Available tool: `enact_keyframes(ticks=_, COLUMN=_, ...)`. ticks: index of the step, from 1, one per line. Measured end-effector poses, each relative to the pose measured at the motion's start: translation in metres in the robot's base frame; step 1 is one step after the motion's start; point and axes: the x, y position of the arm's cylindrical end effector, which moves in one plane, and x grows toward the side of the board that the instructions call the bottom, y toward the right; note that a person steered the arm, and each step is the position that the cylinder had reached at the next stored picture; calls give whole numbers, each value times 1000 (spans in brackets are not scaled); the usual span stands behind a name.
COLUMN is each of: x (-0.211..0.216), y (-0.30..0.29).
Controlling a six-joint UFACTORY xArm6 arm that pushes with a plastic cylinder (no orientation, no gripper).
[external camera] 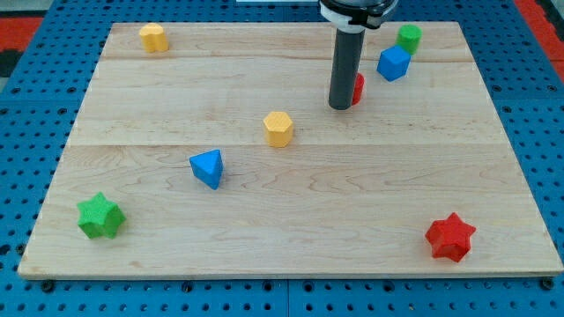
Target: Slide the red star closer to the red circle
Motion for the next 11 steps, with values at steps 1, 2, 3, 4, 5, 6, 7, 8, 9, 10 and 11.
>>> enact_keyframes(ticks=1, x=0, y=0)
enact_keyframes(ticks=2, x=24, y=48)
enact_keyframes(ticks=3, x=71, y=168)
enact_keyframes(ticks=4, x=176, y=214)
enact_keyframes(ticks=5, x=239, y=206)
enact_keyframes(ticks=6, x=245, y=157)
enact_keyframes(ticks=7, x=234, y=113)
enact_keyframes(ticks=8, x=215, y=41)
enact_keyframes(ticks=9, x=201, y=20)
enact_keyframes(ticks=10, x=183, y=87)
enact_keyframes(ticks=11, x=188, y=114)
